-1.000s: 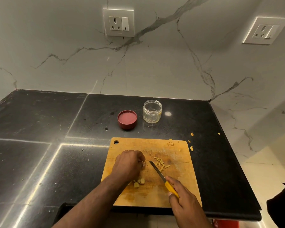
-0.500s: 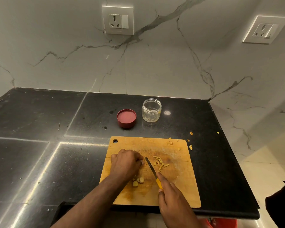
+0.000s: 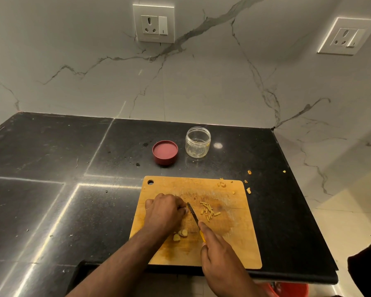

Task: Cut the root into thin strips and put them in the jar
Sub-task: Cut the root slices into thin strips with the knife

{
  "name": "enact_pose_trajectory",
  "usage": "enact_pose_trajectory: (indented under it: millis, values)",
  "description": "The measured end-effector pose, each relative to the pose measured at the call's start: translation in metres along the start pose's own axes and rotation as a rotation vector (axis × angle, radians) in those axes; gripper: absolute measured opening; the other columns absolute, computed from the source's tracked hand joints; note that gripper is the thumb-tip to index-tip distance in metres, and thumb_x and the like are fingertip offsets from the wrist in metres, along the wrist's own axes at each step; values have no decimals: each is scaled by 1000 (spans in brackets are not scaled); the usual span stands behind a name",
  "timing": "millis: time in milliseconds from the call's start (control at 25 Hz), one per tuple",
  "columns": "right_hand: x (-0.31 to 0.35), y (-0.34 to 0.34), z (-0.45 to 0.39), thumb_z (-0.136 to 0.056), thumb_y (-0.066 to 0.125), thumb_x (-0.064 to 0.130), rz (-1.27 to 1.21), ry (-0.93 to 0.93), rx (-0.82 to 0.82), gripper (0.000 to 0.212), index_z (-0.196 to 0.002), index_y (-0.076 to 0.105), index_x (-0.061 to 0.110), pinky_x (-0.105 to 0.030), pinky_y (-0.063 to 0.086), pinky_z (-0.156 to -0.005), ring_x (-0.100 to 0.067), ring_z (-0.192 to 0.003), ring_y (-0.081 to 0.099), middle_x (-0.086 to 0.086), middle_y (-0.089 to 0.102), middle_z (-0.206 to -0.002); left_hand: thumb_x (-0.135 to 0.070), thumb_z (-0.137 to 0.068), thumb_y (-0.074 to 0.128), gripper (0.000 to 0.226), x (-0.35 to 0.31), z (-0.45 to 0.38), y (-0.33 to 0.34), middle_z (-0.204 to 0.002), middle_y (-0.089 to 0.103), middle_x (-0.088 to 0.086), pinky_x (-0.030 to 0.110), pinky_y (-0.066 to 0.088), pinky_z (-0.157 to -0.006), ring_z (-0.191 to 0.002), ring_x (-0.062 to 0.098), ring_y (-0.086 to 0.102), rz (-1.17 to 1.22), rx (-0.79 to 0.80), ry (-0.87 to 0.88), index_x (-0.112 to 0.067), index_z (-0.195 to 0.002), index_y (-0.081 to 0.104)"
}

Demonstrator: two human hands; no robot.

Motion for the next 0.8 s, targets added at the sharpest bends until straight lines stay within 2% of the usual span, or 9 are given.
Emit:
enact_pose_trajectory:
  millis: [240, 440, 640, 800]
  values:
    - [0, -1, -7, -104, 34, 26, 31, -17, 6, 54, -155, 17, 33, -20, 34, -106, -5, -129, 40, 9, 38, -149, -40, -98, 58, 23, -1, -1, -2, -113, 70, -17, 41, 34, -92, -113, 12, 51, -15, -1, 10, -34, -115, 72]
    - [2, 1, -12, -104, 34, 24, 25, -12, 9, 54, -155, 18, 32, -19, 36, -102, -4, -120, 42, 7, 43, -144, -42, -97, 59, 23, 0, -1, -3, -111, 70, -18, 41, 33, -92, -112, 11, 51, -9, 12, 6, -35, -115, 72]
    - [-4, 7, 3, -104, 36, 24, 6, 18, 1, 56, -156, 17, 34, -11, 29, -103, -4, -132, 39, 10, 36, -152, -46, -97, 59, 24, 1, -1, -2, -111, 70, -19, 38, 31, -89, -112, 9, 52, 26, 4, -13, -36, -115, 71]
    - [-8, 5, 5, -103, 36, 26, 28, 32, -11, 57, -155, 16, 36, -15, 33, -104, -4, -130, 41, 10, 36, -152, -47, -95, 59, 23, 2, -2, -3, -106, 69, -20, 38, 29, -87, -110, 8, 53, 25, 26, -9, -38, -114, 70]
Point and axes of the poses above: each hand's wrist, its own z-axis away from the middle knuckle, its own y-axis out of the palm, x = y × z, the point moved 1 cm from there along -z, towards the middle knuckle
